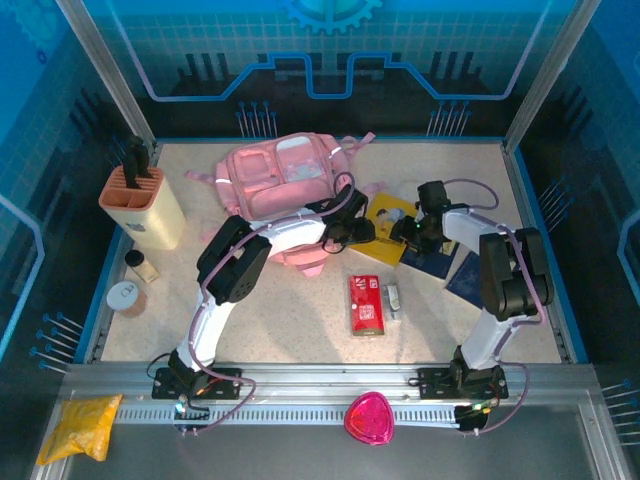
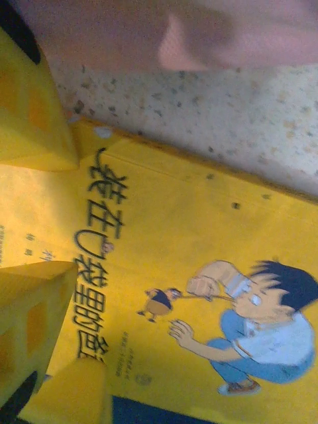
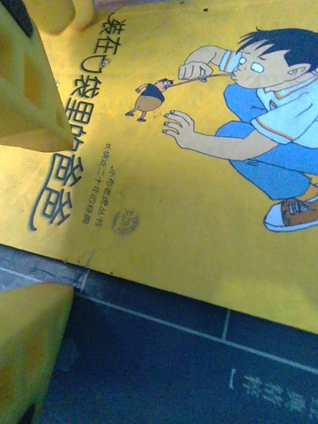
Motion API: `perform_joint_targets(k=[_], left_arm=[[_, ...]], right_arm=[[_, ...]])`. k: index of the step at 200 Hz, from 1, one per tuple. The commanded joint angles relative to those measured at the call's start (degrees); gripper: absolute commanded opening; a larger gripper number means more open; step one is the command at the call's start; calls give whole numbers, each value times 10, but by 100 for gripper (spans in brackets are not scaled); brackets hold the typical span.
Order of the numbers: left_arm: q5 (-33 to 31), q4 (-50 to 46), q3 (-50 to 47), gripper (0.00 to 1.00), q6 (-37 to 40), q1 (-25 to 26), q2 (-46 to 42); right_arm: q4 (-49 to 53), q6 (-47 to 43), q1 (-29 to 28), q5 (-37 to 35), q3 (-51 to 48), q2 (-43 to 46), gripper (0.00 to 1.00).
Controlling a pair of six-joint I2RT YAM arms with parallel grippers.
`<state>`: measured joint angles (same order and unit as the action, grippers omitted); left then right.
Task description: Pack books, pencil case, and school supplies into a backpack
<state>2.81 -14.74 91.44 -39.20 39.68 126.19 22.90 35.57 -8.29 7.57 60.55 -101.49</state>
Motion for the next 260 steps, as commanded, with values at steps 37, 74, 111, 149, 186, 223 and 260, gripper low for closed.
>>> perform_joint_targets(k=[37,74,111,149,186,223,260], left_arm=[[-15,-67,-97,35,45,-4,-71],[16,-33,-147,34,26,-3,-103],[-5,-25,-126,36,13,-17,-104],[-16,-31,-96,37,5,-22,-74],[-9,-13,-113,36,-4,-23,-65],[-1,-17,-121,34,-2,-20,-54],[-19,-35,-122,33,5,-18,-48]], right_arm=[[17,-18,-37,24,54,-32,56],[25,-49,-33,47,70,-51,58],[36,-62,-32,41,49,-48,59],[6,-54,-35,79,29,-53,59],[9,-57,-37,90,34,-54,59],[21,-59,-35,112,47,-26,59],[20,-47,-29,150,47,-3,57]])
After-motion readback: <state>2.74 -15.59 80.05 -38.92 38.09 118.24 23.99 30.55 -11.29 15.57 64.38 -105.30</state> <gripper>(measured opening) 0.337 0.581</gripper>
